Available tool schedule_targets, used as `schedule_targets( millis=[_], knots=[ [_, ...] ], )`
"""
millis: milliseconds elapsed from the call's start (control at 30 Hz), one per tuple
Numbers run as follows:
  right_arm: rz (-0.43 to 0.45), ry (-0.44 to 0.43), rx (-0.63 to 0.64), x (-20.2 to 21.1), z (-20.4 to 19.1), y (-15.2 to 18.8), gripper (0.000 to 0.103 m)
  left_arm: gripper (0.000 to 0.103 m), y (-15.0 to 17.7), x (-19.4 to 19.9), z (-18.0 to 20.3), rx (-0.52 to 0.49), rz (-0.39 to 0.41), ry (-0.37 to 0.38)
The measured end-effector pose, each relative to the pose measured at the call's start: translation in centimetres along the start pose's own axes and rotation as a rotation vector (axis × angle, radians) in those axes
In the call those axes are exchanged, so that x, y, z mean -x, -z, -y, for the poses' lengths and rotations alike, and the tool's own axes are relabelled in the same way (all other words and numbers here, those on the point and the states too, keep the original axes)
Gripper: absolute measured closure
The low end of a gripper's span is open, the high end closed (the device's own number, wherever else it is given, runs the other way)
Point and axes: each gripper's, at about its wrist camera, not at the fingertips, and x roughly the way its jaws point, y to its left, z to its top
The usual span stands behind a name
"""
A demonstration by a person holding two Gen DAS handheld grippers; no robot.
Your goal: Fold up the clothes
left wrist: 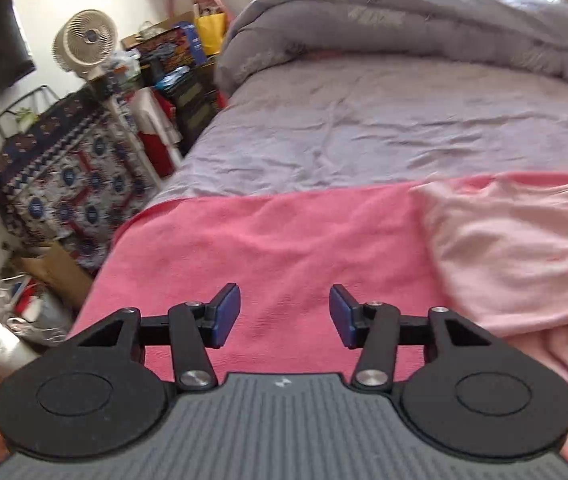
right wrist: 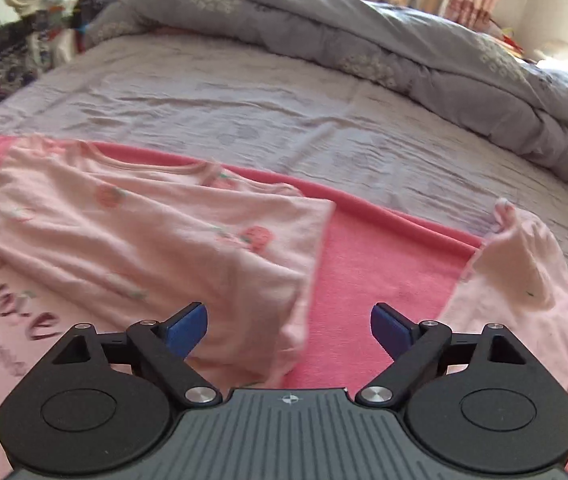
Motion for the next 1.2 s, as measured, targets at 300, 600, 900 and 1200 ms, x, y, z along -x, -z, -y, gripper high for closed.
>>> schedule_targets(
  millis=[300,600,900,1200],
  knots=[
    [-0.210,-0.194,0.062,5.1,-5.6,8.4,0.009,0.030,8.5,2.0,9.2,-0.281,-0.099,0.117],
    [-0.404,-0.189,0.192,12.9,-4.5,14.6,0.010,0.032,13.3,10.3,7.0,-0.453,-0.234,-0.150],
    [-0.105,-0.268,0.238,7.3,-8.0,8.2,0.009,0.023,9.7,7.6,14.1,-0.385,-0.222,0.106],
    [-0.436,-0.196,0.188,8.1,-3.5,13.9,0.000,0.009,7.6,4.5,12.9,-0.183,-0.582,0.058]
  ],
)
